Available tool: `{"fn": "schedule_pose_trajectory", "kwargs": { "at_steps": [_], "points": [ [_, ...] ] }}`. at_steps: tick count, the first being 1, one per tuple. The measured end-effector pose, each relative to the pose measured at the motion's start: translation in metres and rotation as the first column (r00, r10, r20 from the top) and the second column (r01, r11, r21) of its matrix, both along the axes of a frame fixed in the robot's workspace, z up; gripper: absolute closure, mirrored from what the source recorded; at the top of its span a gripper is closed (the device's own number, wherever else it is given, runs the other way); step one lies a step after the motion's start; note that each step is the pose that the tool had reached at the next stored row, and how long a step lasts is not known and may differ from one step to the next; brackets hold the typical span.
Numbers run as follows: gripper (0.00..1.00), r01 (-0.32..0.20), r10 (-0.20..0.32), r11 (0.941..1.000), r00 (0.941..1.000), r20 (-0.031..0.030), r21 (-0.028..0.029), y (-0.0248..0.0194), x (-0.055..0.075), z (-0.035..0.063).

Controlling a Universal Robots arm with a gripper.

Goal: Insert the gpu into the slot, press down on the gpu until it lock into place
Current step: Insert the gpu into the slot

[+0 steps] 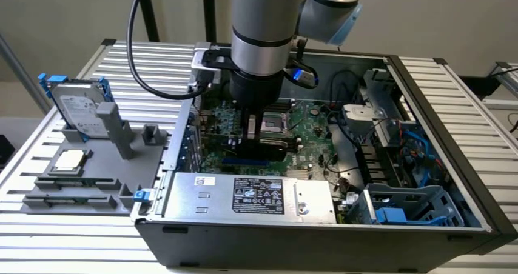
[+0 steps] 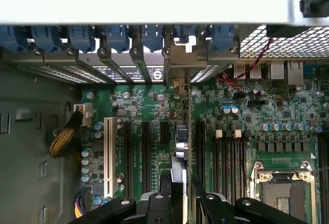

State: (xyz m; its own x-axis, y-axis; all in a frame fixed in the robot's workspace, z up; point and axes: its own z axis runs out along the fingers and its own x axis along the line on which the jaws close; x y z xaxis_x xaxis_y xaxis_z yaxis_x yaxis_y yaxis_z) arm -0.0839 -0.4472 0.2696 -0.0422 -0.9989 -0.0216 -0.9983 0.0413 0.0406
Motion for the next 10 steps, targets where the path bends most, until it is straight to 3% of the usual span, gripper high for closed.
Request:
{"fn": "schedule_pose_trajectory", "kwargs": {
  "at_steps": [10],
  "points": [
    [0.74,0.001,-0.001,1.0,1.0,0.0,-0.0029,0.0001,-0.0001,-0.0012]
  ]
}}
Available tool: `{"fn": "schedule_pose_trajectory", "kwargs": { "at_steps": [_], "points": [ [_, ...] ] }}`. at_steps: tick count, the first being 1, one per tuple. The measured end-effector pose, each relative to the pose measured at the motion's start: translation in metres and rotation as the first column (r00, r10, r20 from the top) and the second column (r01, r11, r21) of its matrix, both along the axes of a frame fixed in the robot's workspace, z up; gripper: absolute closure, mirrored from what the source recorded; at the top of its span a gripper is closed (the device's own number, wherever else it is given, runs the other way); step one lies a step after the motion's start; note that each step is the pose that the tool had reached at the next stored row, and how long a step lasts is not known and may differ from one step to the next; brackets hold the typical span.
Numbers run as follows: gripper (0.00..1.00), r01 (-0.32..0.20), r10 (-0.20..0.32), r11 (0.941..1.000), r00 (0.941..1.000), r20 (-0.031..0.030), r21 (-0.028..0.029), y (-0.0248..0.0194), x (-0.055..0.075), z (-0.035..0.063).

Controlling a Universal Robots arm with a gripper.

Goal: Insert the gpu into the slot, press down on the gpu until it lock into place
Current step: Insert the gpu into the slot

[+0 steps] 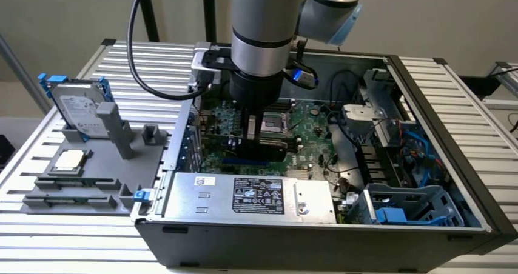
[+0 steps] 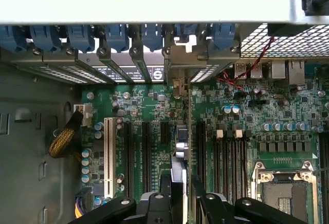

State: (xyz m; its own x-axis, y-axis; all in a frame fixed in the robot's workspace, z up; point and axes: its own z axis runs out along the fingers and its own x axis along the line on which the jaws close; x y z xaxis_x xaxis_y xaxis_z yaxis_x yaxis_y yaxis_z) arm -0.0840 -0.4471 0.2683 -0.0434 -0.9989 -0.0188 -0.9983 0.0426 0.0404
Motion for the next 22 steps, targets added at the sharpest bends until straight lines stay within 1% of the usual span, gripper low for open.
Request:
{"fn": "schedule_pose_trajectory", "kwargs": {
  "at_steps": [6,8,14,18,20,22],
  "points": [
    [0.74,0.0,0.0,1.0,1.0,0.0,0.0,0.0,0.0,0.0],
    [0.74,0.0,0.0,1.0,1.0,0.0001,0.0002,0.0,0.0,0.0014],
    [0.74,0.0,0.0,1.0,1.0,0.0,-0.0001,0.0,0.005,0.0143],
    [0.74,0.0,0.0,1.0,1.0,0.0,0.0,0.0,0.013,0.0236],
    [0.74,0.0,0.0,1.0,1.0,0.0001,0.0001,0.0,0.018,0.0304],
    [0.74,0.0,0.0,1.0,1.0,0.0,0.0,0.0,0.021,0.0394]
  ]
}}
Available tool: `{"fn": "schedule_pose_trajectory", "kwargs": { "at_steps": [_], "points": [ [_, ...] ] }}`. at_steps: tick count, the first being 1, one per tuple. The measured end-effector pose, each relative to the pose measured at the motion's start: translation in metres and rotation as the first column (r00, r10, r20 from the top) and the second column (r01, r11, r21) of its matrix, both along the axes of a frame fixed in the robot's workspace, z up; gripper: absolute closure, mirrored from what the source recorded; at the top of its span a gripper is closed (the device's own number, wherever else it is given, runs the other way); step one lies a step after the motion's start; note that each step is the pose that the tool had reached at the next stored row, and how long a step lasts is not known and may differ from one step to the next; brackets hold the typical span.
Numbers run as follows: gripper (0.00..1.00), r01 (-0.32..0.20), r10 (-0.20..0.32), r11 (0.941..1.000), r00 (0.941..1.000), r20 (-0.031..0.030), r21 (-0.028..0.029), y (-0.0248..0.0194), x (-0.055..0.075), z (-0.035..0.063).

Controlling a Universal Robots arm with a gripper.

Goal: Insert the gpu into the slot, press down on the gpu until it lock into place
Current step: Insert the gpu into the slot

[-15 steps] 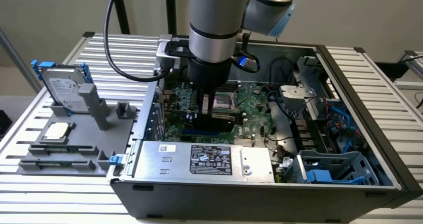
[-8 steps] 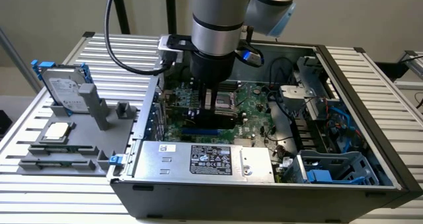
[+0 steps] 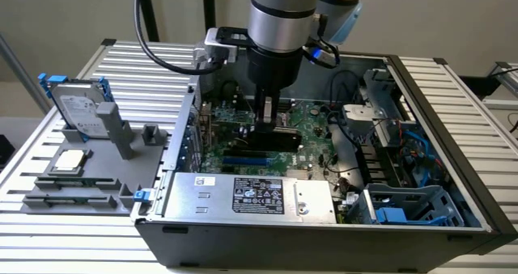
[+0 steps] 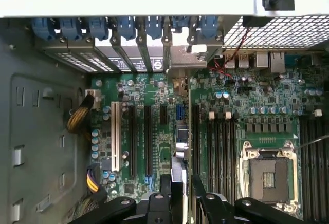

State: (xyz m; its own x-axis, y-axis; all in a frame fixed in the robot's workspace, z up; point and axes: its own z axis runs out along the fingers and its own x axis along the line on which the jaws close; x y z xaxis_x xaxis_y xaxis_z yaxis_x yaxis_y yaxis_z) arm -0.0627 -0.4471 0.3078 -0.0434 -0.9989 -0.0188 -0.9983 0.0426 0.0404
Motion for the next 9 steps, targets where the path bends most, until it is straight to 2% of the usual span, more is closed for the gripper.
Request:
{"fn": "schedule_pose_trajectory", "kwargs": {
  "at_steps": [2,9],
  "points": [
    [0.74,0.0,0.0,1.0,1.0,0.0,0.0001,0.0,0.0008,0.0037],
    [0.74,0.0,0.0,1.0,1.0,0.0,-0.0055,0.0001,0.0009,0.0037]
  ]
}}
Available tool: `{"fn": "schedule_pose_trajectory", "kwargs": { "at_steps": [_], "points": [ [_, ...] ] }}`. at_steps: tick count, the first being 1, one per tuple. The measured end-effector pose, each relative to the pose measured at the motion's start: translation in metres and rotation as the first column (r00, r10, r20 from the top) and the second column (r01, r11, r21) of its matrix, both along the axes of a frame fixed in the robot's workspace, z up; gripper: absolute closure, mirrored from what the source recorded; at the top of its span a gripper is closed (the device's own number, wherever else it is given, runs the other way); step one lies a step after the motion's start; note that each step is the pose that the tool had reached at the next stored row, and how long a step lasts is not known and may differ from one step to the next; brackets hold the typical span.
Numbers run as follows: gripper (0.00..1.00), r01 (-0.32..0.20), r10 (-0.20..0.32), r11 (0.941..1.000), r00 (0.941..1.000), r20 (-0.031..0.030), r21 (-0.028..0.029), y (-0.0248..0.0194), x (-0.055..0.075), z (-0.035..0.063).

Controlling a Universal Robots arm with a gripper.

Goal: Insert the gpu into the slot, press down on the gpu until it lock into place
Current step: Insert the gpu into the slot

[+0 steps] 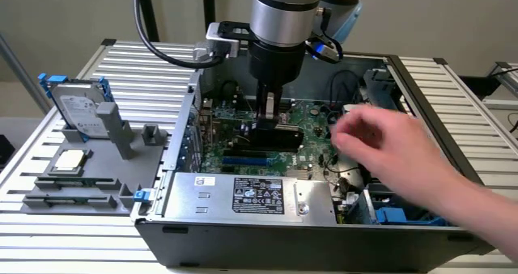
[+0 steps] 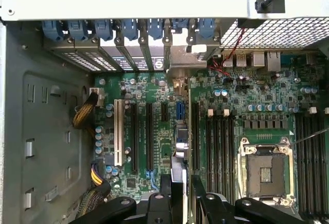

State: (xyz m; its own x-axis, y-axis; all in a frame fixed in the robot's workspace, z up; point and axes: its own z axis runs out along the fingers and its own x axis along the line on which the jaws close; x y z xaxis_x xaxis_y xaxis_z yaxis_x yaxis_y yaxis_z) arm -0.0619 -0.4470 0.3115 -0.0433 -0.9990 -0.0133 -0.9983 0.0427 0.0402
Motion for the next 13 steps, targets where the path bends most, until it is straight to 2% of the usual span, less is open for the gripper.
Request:
{"fn": "schedule_pose_trajectory", "kwargs": {
  "at_steps": [12,13],
  "points": [
    [0.73,0.0,0.0,1.0,1.0,0.0,-0.0091,0.0001,0.0,0.0],
    [0.66,0.0,0.0,1.0,1.0,0.0,-0.0098,0.0001,0.0,0.0]
  ]
}}
